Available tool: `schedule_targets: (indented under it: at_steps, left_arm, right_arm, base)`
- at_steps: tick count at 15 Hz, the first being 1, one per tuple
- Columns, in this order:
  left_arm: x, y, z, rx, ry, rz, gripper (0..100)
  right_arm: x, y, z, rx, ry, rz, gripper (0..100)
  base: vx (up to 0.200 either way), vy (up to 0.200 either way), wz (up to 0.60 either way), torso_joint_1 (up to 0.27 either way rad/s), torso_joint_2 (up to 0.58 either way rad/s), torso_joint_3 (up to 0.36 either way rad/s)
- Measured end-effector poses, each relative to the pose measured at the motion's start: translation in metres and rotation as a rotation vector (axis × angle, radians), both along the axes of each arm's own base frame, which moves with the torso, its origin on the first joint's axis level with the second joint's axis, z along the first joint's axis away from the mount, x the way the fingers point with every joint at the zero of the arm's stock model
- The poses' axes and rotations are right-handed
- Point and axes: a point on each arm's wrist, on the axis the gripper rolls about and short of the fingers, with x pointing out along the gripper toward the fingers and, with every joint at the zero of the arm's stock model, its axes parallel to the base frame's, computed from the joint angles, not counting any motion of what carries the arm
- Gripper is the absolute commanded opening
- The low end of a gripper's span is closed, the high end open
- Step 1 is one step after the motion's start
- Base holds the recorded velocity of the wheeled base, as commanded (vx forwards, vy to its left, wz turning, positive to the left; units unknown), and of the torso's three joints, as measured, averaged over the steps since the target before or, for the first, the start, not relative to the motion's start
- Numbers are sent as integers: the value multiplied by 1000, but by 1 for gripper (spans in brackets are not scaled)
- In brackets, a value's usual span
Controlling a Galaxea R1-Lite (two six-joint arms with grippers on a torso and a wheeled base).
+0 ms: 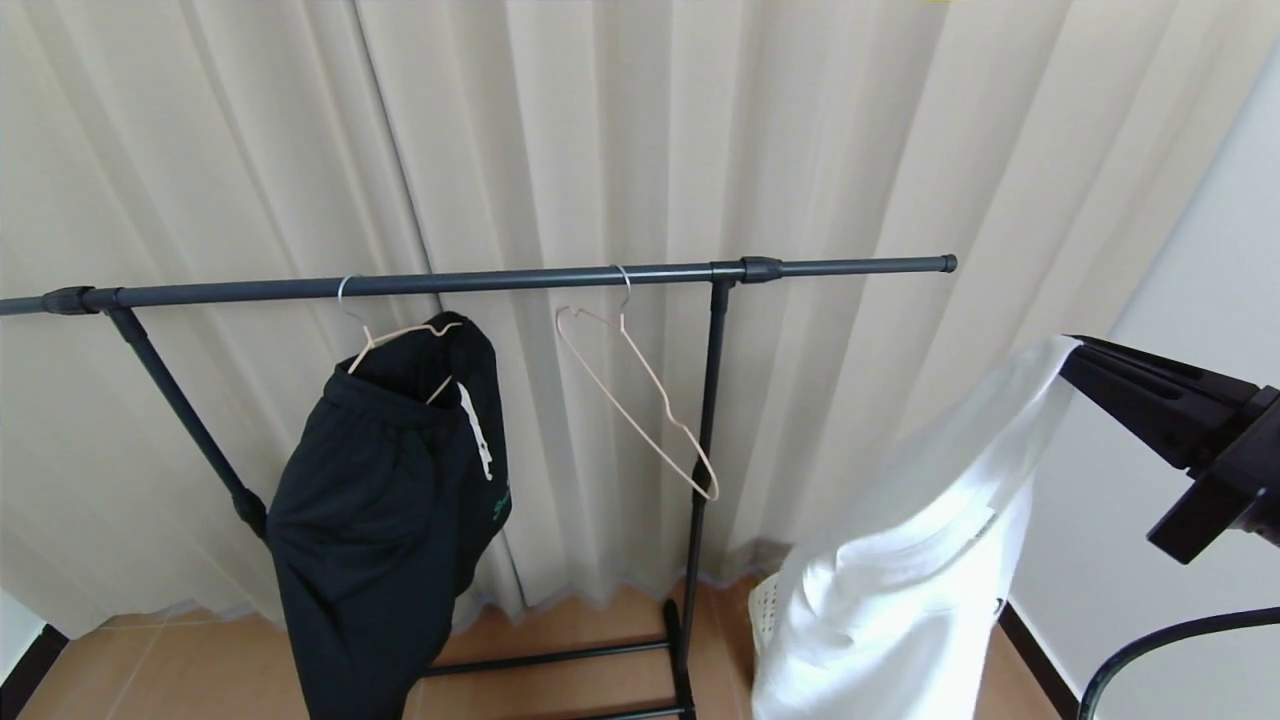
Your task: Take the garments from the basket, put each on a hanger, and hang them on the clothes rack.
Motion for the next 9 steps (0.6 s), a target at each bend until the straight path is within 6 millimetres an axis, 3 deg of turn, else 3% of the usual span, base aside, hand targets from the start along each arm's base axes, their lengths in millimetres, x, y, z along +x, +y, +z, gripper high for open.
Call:
schedule_targets:
  at_steps: [5,9]
  left_arm:
    - [4,-1,0,34,69,-79,100]
    - [31,-4,21,11,305,-223,100]
  right_arm:
    - [1,1,-2,-37,0,-3,0]
    - [17,13,1,-58,22,-19,0]
  base:
    - [0,0,0,0,0,0]
    - [0,0,0,0,0,0]
